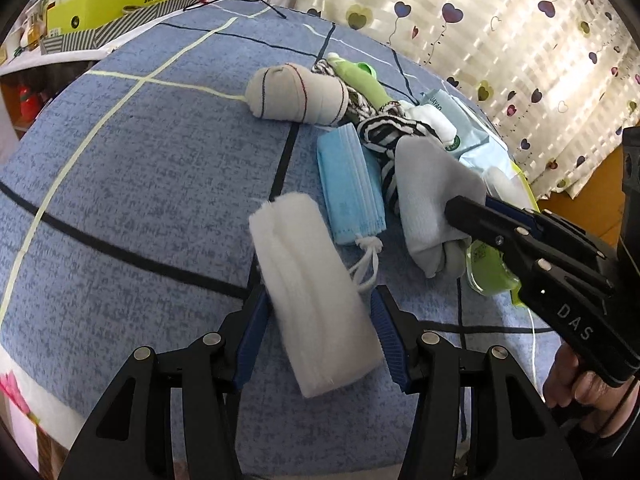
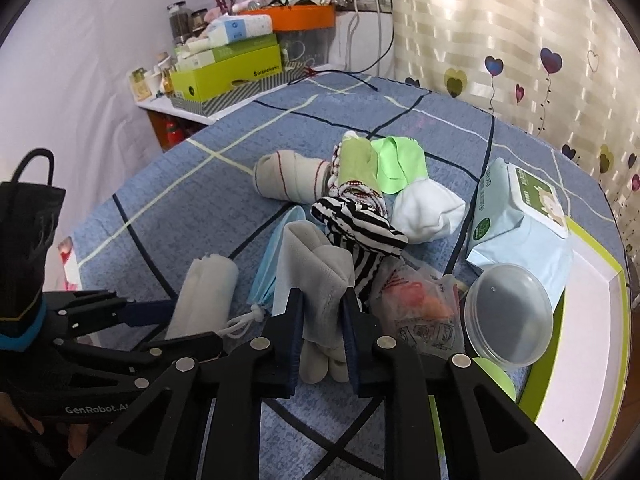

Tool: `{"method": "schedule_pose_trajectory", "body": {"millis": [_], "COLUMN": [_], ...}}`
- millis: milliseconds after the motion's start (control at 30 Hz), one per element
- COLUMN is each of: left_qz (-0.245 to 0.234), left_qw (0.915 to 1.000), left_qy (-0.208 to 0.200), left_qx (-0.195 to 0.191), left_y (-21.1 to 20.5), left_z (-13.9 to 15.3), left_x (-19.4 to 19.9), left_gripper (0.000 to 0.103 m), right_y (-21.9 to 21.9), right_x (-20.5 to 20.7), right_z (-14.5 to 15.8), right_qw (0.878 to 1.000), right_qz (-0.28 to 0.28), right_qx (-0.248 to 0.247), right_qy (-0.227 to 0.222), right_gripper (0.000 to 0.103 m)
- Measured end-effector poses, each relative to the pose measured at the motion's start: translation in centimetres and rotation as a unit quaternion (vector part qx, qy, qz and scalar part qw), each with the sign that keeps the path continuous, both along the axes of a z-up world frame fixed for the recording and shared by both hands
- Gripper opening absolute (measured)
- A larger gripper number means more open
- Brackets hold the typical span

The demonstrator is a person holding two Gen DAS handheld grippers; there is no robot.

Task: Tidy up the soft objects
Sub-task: 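Grasp the white folded cloth with the left gripper while the right gripper grasps the grey sock, then carry the white cloth and grey sock into the white tray with both grippers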

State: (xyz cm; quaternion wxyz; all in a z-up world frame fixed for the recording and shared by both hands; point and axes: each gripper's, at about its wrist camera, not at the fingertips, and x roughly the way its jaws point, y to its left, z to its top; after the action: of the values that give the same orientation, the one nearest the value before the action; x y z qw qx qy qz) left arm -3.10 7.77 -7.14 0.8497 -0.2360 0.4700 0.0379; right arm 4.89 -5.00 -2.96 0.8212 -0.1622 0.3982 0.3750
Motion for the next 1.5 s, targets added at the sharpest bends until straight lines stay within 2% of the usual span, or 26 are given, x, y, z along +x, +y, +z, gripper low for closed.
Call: {"method": "schedule_pose_trajectory", "body": {"millis": [267,333,500,733,967,1167,1500], "left_qz": [0.001,0.007,0.005,0.016,0.019,0.007,-0.031], "left_qw": [0.9996,0.9992,0.9988,0.9973,0.9947,0.9925,0.9875], "left_qy": [0.004,0.008,-0.003,-0.03,-0.067,-0.092,-0.127], "left_qx": [0.027,0.04,0.049,0.065,0.075,0.079,0.088], "left_y": [-0.9,-0.7,-0.6,-0.1,0.3,-0.5,-3.3], "left_z": [0.0,-0.1,0.5,1.8,3.9,5.6,8.1], "left_x": [0.3,0.0,-0.8,-1.7,-1.5,-0.7,1.5], "left_gripper": [0.052,0.035,0.026,0.025,0.025,0.025,0.025], "right_y": [-0.7,-1.0,-1.1,-1.3,-2.5,-4.2,-9.3], "right_x": [-0.7,-0.9,-1.3,-2.0,-2.6,-3.1,-2.5], "right_z": [0.6,0.9,1.4,2.2,4.3,6.1,7.9], "right_qw": [1.0,1.0,1.0,0.999,0.998,0.995,0.988], "right_qz": [-0.004,-0.008,-0.009,-0.015,-0.026,-0.041,-0.099], "right_qx": [0.01,0.013,0.017,0.027,0.047,0.066,0.085], "right_qy": [-0.005,-0.009,-0.017,-0.025,-0.044,-0.059,-0.077], "right_gripper": [0.017,0.017,0.017,0.017,0.017,0.017,0.017]}}
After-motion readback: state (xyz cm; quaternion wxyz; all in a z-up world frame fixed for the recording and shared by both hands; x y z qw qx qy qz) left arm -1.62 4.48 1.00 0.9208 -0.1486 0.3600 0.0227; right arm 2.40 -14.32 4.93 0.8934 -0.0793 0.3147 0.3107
